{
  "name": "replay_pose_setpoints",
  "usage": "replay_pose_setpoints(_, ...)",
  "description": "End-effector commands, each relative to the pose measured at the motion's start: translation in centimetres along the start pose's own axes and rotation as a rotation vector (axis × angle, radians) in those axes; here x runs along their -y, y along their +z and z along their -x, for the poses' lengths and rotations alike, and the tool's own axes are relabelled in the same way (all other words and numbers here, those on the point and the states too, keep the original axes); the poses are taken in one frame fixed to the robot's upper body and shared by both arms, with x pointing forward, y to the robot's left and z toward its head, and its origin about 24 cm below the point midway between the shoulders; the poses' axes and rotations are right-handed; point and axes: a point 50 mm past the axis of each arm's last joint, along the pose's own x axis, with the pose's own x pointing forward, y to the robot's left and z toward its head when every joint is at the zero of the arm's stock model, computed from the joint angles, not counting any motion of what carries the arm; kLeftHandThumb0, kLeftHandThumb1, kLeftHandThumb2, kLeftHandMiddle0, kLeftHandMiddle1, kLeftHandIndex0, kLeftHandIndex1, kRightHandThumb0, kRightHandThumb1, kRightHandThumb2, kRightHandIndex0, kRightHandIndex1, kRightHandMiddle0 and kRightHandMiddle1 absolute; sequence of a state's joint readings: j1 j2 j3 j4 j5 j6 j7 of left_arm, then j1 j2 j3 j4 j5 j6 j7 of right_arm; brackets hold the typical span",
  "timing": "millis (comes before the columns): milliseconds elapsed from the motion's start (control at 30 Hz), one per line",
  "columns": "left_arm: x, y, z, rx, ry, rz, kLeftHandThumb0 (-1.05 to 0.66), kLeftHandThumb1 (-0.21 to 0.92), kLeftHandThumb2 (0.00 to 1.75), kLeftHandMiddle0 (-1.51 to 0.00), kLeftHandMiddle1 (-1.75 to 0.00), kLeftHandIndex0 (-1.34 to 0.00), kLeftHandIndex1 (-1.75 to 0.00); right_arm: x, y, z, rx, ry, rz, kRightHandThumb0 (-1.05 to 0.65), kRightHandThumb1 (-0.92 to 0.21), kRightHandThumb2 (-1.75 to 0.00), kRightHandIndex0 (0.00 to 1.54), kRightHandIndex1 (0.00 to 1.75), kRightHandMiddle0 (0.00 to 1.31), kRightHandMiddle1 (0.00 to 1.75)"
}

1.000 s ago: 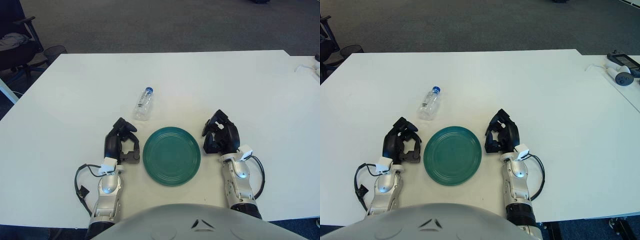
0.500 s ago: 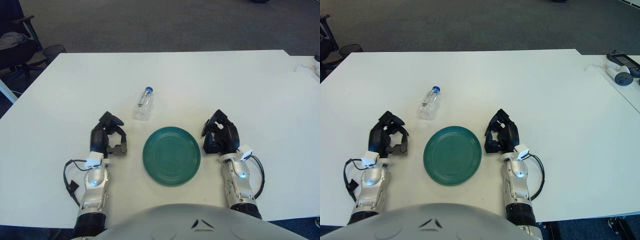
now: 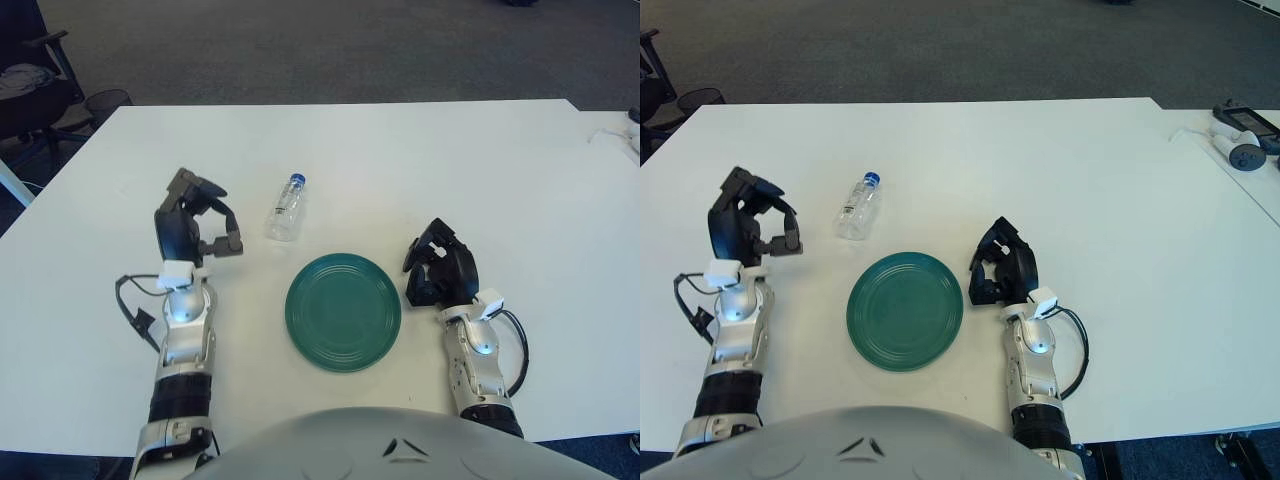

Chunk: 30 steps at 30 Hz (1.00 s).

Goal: Put the bottle into the plate.

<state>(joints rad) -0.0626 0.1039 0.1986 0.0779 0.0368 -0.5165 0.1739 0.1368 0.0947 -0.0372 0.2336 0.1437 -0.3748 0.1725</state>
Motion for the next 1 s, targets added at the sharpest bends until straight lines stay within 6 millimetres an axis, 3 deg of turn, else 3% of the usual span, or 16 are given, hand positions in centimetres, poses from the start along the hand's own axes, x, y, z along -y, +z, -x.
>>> replay_pose_setpoints(0, -0.3, 0.5, -1.0, 0.021, -0.008, 0.002, 0.0, -0.04, 1.7, -0.89, -1.66, -0.67, -1.75, 0.6, -4.9, 3.3, -0.294, -0.067, -0.052, 0.0, -0.02, -1.64, 0.86, 1.69, 0.6, 1.75)
replay_pose_setpoints(600, -0.6, 0.3, -1.2, 0.012, -0.01, 0.004, 0.0, -0.03, 1.68, -0.88, -1.66, -0.66, -1.75, 0.1, -5.1, 3.0, -0.303, -0.075, -0.053, 0.0, -0.02, -1.65, 0.85, 1.7, 0.6, 1.75)
replay_pose_setpoints(633, -0.8, 0.1, -1.7, -0.026, -0.078, -0.041, 0.0, -0.03, 1.68, -0.88, -1.66, -0.65, -1.75, 0.1, -5.1, 2.9, -0.304, -0.075, -0.055, 0.0, -0.02, -1.65, 0.85, 1.7, 0.6, 1.75)
replay_pose_setpoints(667, -0.9, 0.0, -2.1, -0.055, -0.127, -0.074, -0.16, 0.16, 1.47, -0.61, -1.69, -0.59, -1.75, 0.0, -5.2, 2.9, -0.305, -0.075, -0.056, 0.0, -0.02, -1.65, 0.85, 1.7, 0.6, 1.75)
replay_pose_setpoints(700, -1.2, -0.3, -3.4, -0.135, -0.298, -0.186, -0.21, 0.24, 1.38, -0.5, -1.7, -0.55, -1.75, -0.1, -5.2, 2.8, -0.308, -0.075, -0.059, 0.0, -0.02, -1.65, 0.85, 1.7, 0.6, 1.75)
replay_pose_setpoints(733, -1.6, -0.4, -4.3, -0.199, -0.406, -0.265, -0.41, 0.38, 1.18, -0.34, -1.37, -0.42, -1.42, -0.1, -5.2, 2.8, -0.311, -0.074, -0.06, 0.0, -0.02, -1.65, 0.85, 1.7, 0.6, 1.75)
replay_pose_setpoints(767, -1.8, -0.3, -5.0, -0.233, -0.472, -0.322, -0.64, 0.56, 0.88, -0.21, -0.88, -0.27, -0.91, -0.1, -5.3, 2.8, -0.312, -0.074, -0.062, 0.0, -0.02, -1.65, 0.85, 1.71, 0.6, 1.75)
replay_pose_setpoints(800, -1.9, -0.2, -5.4, -0.252, -0.505, -0.354, -0.79, 0.69, 0.65, -0.14, -0.56, -0.17, -0.58, -0.2, -5.3, 2.8, -0.314, -0.074, -0.063, 0.0, -0.02, -1.65, 0.84, 1.71, 0.6, 1.75)
replay_pose_setpoints(900, -1.9, 0.3, -6.2, -0.192, -0.59, -0.522, -0.96, 0.85, 0.37, -0.04, -0.18, -0.06, -0.19, -0.3, -5.4, 2.6, -0.317, -0.074, -0.061, 0.0, -0.02, -1.65, 0.84, 1.72, 0.6, 1.75)
replay_pose_setpoints(967, -1.8, 0.4, -6.4, -0.137, -0.646, -0.63, -1.0, 0.88, 0.29, -0.02, -0.09, -0.03, -0.1, -0.4, -5.4, 2.5, -0.318, -0.074, -0.057, 0.0, -0.02, -1.65, 0.83, 1.73, 0.6, 1.75)
